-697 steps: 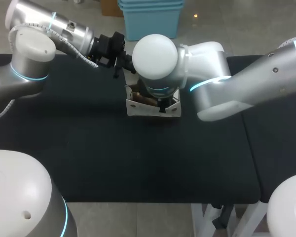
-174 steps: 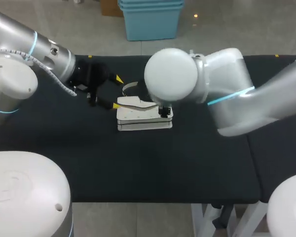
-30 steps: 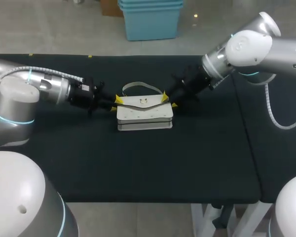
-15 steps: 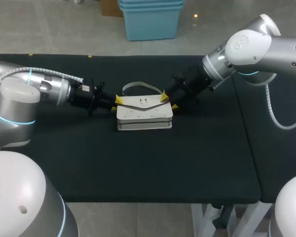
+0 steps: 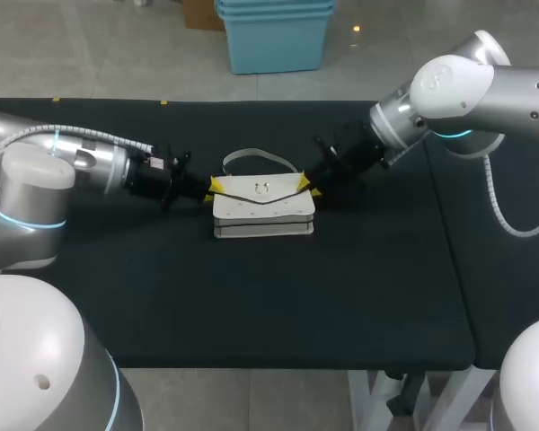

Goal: Pick up the bag, open it, inspect its contents, close it, and place it on the opposite side

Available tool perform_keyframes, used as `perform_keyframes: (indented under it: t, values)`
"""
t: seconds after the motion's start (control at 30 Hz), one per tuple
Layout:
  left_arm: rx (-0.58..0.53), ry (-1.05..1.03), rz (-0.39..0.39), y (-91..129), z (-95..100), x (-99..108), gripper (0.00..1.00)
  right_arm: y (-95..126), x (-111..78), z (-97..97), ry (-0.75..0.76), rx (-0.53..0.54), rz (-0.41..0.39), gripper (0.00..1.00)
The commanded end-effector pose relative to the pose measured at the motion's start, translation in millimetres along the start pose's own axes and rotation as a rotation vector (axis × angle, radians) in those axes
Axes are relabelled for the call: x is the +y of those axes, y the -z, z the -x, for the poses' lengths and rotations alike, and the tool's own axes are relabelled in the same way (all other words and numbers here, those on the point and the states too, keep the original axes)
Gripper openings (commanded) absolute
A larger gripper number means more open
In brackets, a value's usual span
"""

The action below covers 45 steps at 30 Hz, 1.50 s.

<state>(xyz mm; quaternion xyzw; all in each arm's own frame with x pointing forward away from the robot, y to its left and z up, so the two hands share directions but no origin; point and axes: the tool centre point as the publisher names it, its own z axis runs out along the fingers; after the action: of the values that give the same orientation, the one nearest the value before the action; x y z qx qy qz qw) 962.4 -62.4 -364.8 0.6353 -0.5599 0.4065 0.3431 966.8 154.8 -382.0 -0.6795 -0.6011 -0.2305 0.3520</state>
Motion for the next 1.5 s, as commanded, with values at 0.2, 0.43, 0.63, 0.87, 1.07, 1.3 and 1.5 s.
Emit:
perform_keyframes:
  t: [0.2,0.43,0.63,0.87,1.07,1.3,1.5]
  values:
    - [-0.005,-0.029,-0.035,17,-13.2,16,0.93,24,-2.6,3.4,-0.009,-0.065,0.036,1.00]
    - [-0.007,-0.035,-0.046,23,-20.2,30,0.66,49,-1.0,14.9,-0.015,-0.122,0.077,1.00]
    - [-0.031,-0.024,-0.038,18,-19.6,37,0.35,74,2.4,23.8,0.022,-0.195,0.115,1.00]
    - [-0.055,0.008,-0.031,7,-10.9,36,0.34,96,8.4,33.4,0.043,-0.260,0.152,1.00]
    - [-0.062,0.029,-0.036,6,-5.9,34,0.35,102,13.1,37.8,0.042,-0.280,0.156,1.00]
    - [-0.082,0.040,-0.018,-2,-4.0,33,0.15,109,19.4,42.3,0.064,-0.339,0.175,1.00]
    - [-0.125,0.036,-0.015,-1,0.5,31,0.00,122,22.8,46.7,0.078,-0.413,0.185,1.00]
